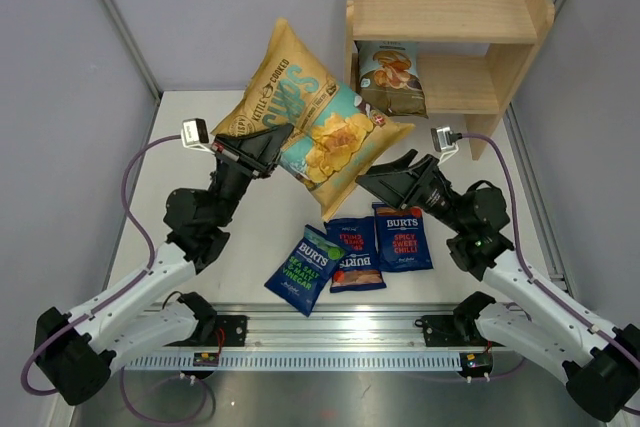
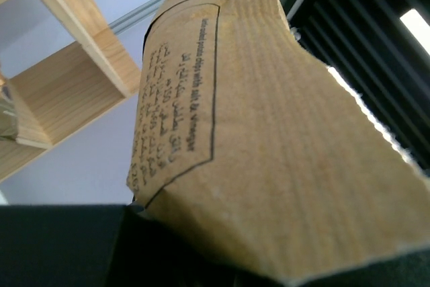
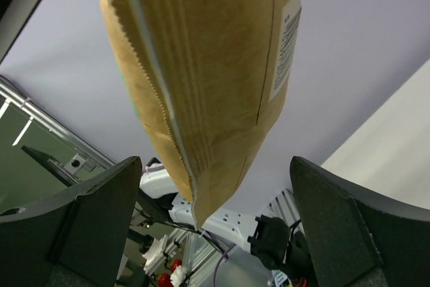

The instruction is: Place and organize the chips bags onto the shelf

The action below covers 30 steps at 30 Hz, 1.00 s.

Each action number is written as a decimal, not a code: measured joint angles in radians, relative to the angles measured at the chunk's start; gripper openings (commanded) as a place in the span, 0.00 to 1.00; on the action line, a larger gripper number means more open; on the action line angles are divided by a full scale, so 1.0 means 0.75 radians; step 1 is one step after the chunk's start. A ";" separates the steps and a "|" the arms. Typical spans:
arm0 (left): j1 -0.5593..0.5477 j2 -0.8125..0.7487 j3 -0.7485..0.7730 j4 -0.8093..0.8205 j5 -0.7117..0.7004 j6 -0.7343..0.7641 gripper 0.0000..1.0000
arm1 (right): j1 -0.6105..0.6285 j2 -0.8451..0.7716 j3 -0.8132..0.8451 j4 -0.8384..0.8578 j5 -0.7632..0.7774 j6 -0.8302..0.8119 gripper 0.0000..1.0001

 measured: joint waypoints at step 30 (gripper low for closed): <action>-0.167 0.125 -0.011 0.066 -0.074 0.020 0.76 | 0.009 -0.070 0.025 -0.083 0.193 -0.117 0.24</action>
